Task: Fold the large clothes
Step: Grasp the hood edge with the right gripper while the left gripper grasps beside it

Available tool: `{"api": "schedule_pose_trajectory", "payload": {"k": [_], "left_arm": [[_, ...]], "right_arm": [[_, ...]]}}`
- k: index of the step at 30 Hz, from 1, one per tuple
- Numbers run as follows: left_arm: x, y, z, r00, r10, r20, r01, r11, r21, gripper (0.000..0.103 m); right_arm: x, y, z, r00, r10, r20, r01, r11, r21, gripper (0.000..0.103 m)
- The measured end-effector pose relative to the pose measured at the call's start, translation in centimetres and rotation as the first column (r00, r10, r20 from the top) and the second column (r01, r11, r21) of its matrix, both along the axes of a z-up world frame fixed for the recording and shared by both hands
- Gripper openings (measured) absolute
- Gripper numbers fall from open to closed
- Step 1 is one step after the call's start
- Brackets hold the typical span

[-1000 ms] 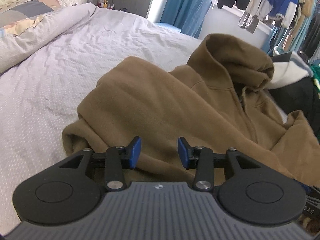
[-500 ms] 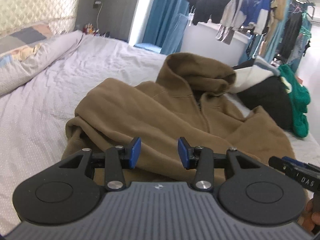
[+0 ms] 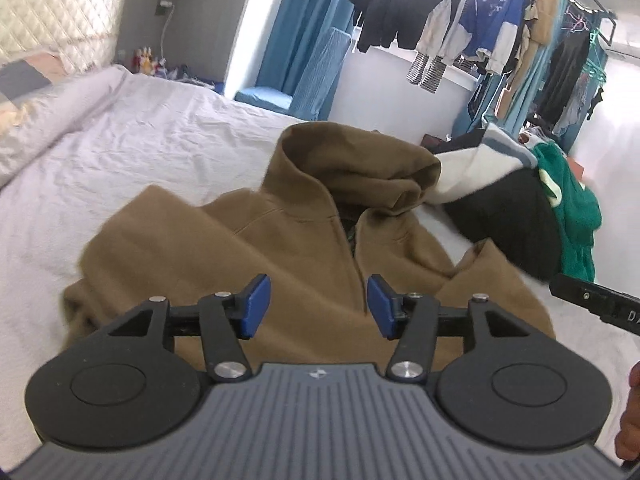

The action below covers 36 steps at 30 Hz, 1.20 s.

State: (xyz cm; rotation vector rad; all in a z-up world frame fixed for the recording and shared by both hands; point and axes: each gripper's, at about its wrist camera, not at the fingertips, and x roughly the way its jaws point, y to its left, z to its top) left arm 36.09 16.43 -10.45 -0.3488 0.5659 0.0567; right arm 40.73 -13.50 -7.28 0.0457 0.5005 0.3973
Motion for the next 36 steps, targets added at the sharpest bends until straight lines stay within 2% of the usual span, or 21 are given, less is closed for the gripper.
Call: {"api": "schedule_pose_trajectory", "payload": {"k": [6, 8, 10, 11, 13, 15, 19, 22, 25, 27, 29, 30, 31, 32, 33, 34, 35, 36], "left_arm": [[10.7, -0.2, 0.9, 0.998, -0.025, -0.059, 0.025, 1.000, -0.003, 0.062], [14.3, -0.4, 1.1, 0.997, -0.027, -0.068, 0.029, 0.999, 0.025, 0.065], [17.9, -0.3, 1.0, 0.997, -0.034, -0.071, 0.036, 0.999, 0.035, 0.068], [19.5, -0.1, 0.8, 0.997, -0.035, -0.069, 0.037, 0.999, 0.024, 0.071], [23.3, 0.3, -0.2, 0.996, -0.038, -0.080, 0.039, 0.999, 0.003, 0.072], [26.7, 0.8, -1.2, 0.995, -0.023, -0.094, 0.024, 1.000, 0.012, 0.072], [32.0, 2.7, -1.8, 0.999, 0.039, -0.029, -0.035, 0.992, 0.121, 0.072], [34.8, 3.8, -1.9, 1.000, -0.013, 0.001, 0.012, 0.979, 0.203, 0.072], [37.4, 4.0, -2.3, 0.998, -0.060, -0.020, 0.063, 0.951, 0.301, 0.073], [39.0, 5.0, -2.9, 0.996, -0.072, -0.051, 0.084, 0.956, 0.281, 0.073], [40.5, 6.2, -4.1, 0.994, -0.044, -0.097, 0.066, 0.970, 0.235, 0.072], [41.3, 6.9, -4.7, 0.993, -0.016, -0.120, 0.042, 0.975, 0.219, 0.070], [41.6, 7.4, -5.3, 0.992, 0.000, -0.127, 0.026, 0.978, 0.205, 0.060], [41.7, 7.9, -5.7, 0.991, 0.010, -0.132, 0.016, 0.982, 0.189, 0.043], [42.0, 8.4, -6.0, 0.991, 0.020, -0.135, 0.003, 0.986, 0.167, 0.034], [41.7, 8.8, -6.2, 0.991, 0.028, -0.129, -0.009, 0.990, 0.142, 0.018], [41.7, 9.1, -6.1, 0.992, 0.029, -0.124, -0.015, 0.993, 0.118, 0.010], [41.5, 9.3, -5.9, 0.992, 0.039, -0.119, -0.026, 0.993, 0.111, 0.010]], "right_arm": [[8.2, -0.9, 0.1, 1.000, -0.022, -0.007, 0.022, 1.000, -0.016, 0.058], [10.9, -1.0, -0.2, 0.999, -0.035, -0.019, 0.035, 0.999, -0.009, 0.065], [13.6, -1.2, -0.7, 0.998, -0.069, -0.015, 0.069, 0.998, 0.015, 0.080], [14.8, -1.3, -1.0, 0.997, -0.082, -0.012, 0.082, 0.996, 0.027, 0.081], [18.0, -1.3, -2.0, 0.994, -0.105, -0.023, 0.106, 0.993, 0.044, 0.081], [21.6, -1.0, -3.3, 0.991, -0.123, -0.047, 0.125, 0.991, 0.051, 0.081], [27.6, 0.2, -6.0, 0.990, -0.121, -0.066, 0.125, 0.990, 0.059, 0.081], [31.9, 2.0, -7.9, 0.992, -0.093, -0.087, 0.097, 0.994, 0.052, 0.081], [35.1, 3.8, -9.1, 0.992, -0.066, -0.108, 0.072, 0.996, 0.058, 0.081], [36.8, 4.6, -9.6, 0.990, -0.079, -0.116, 0.088, 0.993, 0.073, 0.080], [38.2, 5.5, -10.0, 0.988, -0.080, -0.129, 0.089, 0.994, 0.068, 0.078], [38.8, 6.0, -10.3, 0.988, -0.078, -0.131, 0.086, 0.995, 0.057, 0.077], [39.2, 6.2, -10.4, 0.989, -0.079, -0.128, 0.087, 0.995, 0.054, 0.074], [39.5, 6.4, -10.5, 0.989, -0.080, -0.127, 0.088, 0.994, 0.060, 0.070], [39.6, 6.5, -10.4, 0.990, -0.073, -0.125, 0.083, 0.994, 0.078, 0.059], [39.7, 6.6, -10.2, 0.990, -0.071, -0.121, 0.081, 0.993, 0.084, 0.051], [39.5, 6.8, -9.9, 0.991, -0.070, -0.111, 0.079, 0.994, 0.078, 0.044], [39.2, 7.1, -9.6, 0.993, -0.062, -0.104, 0.068, 0.996, 0.064, 0.029]]}}
